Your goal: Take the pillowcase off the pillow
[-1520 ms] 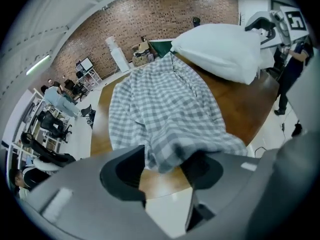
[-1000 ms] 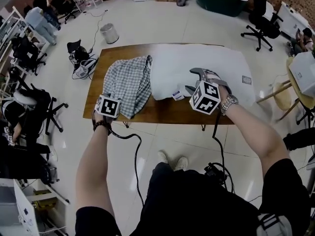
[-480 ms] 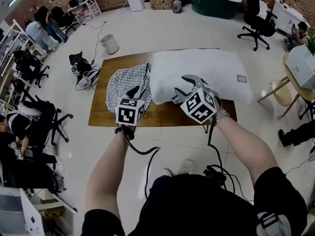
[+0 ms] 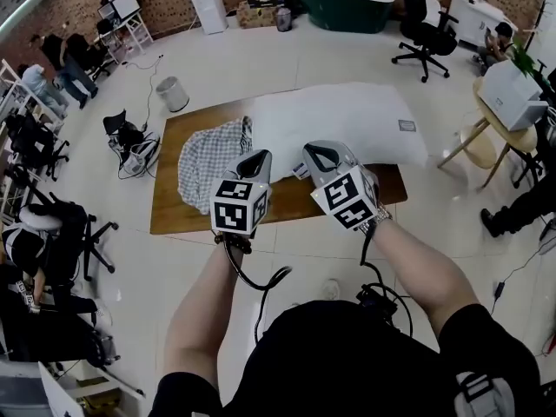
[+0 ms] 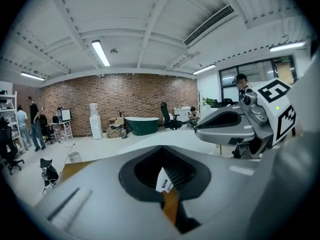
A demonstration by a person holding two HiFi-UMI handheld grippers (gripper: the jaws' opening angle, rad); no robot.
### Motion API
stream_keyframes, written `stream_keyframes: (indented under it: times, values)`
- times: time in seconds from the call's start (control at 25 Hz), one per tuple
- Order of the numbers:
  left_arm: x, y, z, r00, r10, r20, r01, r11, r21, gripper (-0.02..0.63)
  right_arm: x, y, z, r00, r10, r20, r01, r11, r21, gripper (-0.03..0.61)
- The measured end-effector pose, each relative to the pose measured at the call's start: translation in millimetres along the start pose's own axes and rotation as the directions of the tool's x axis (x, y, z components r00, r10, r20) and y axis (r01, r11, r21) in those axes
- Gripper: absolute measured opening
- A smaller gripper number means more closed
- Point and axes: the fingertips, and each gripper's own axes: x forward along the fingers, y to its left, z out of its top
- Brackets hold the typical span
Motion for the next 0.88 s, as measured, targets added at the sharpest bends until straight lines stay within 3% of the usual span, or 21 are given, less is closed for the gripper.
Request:
stream_keyframes:
  times: [0.32,0.88]
  values:
    - [-67,-39,26,0.992,-0.092,0.088,0.080,0.988,0.130,0.003,-38,49,44,0.998,-0.055,0.037,0.054,0.998,0.043,0.000]
    - [-126,-44,14,0.987,-0.083,0.138,0.074,0.995,0.074,0.003,-70,105,78,0.995,-0.059,0.083,0.054,0.997,0.062,0.000]
